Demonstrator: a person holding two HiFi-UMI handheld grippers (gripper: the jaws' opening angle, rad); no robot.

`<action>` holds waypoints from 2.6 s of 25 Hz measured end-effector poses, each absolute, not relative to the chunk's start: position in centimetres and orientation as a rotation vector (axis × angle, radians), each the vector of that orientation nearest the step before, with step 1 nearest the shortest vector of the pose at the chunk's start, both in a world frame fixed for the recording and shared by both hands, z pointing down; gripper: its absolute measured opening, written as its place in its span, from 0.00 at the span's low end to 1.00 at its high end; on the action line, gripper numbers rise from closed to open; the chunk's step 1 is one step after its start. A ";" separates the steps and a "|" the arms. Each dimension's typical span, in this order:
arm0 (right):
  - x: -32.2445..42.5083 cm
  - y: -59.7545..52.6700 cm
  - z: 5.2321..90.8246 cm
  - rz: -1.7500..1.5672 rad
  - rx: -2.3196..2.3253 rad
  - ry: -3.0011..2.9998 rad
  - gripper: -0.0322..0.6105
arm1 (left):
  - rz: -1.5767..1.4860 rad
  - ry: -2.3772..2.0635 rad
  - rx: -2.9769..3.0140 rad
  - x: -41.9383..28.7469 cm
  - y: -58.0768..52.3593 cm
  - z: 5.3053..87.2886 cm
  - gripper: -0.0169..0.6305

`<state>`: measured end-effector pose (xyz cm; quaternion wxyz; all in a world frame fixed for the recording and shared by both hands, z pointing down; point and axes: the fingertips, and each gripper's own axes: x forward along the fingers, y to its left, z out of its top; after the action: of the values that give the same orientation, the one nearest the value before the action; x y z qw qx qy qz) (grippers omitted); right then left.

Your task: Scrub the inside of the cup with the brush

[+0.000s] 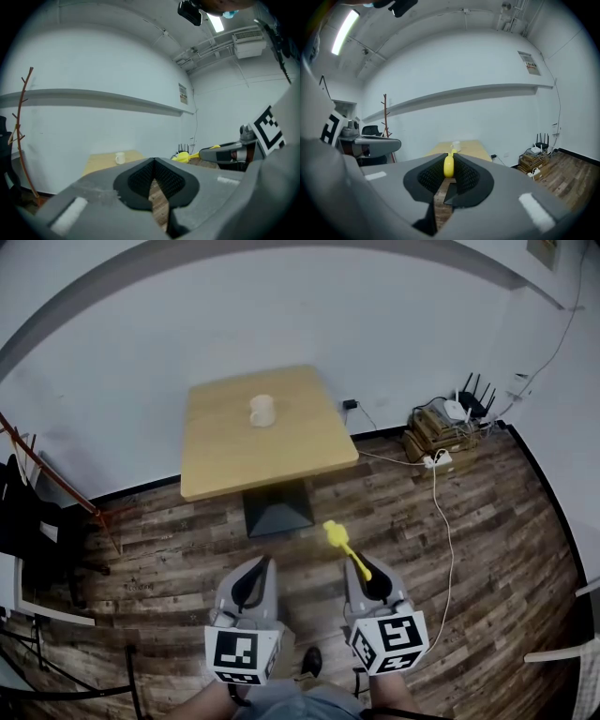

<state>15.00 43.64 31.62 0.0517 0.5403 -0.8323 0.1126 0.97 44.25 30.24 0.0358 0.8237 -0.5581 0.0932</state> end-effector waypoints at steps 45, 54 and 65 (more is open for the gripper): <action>5.8 3.8 33.3 0.376 1.355 -2.597 0.11 | 0.322 -1.685 2.491 -4.2 5.6 34.3 0.06; 4.3 -5.7 32.2 0.359 1.114 -2.726 0.11 | 0.364 -1.900 2.342 -5.4 -1.7 33.4 0.06; 0.7 -8.9 32.3 0.384 0.945 -2.783 0.11 | 0.382 -2.025 2.218 -9.5 -4.2 33.2 0.06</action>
<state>0.65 -8.86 32.31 0.0887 0.3175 -0.9353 0.1289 -9.51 -4.20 33.24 0.0570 0.7314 -0.6677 0.1261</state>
